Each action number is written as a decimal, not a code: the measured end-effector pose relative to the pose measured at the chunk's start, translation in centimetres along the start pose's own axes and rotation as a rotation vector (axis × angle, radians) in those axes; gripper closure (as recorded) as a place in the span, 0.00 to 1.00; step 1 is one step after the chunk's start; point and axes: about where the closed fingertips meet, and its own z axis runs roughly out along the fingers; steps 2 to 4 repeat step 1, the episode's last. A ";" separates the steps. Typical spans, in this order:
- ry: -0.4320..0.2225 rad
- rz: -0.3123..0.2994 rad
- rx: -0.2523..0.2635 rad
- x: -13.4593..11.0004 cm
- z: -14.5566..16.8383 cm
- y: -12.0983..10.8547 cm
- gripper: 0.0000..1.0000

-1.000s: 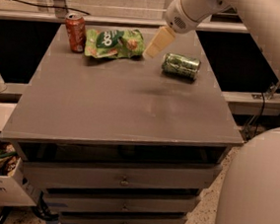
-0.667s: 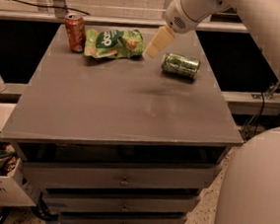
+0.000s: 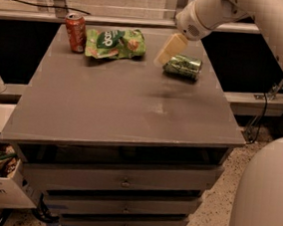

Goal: Move green rice chip bag near coke can

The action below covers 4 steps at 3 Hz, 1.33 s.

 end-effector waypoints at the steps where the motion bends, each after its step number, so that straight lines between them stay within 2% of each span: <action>1: -0.027 -0.010 -0.030 1.4 -0.8 -0.1 0.00; 4: -0.027 -0.010 -0.030 1.4 -0.8 -0.1 0.00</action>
Offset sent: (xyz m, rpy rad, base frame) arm 0.0000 0.0000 0.0000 0.0000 0.0000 0.0000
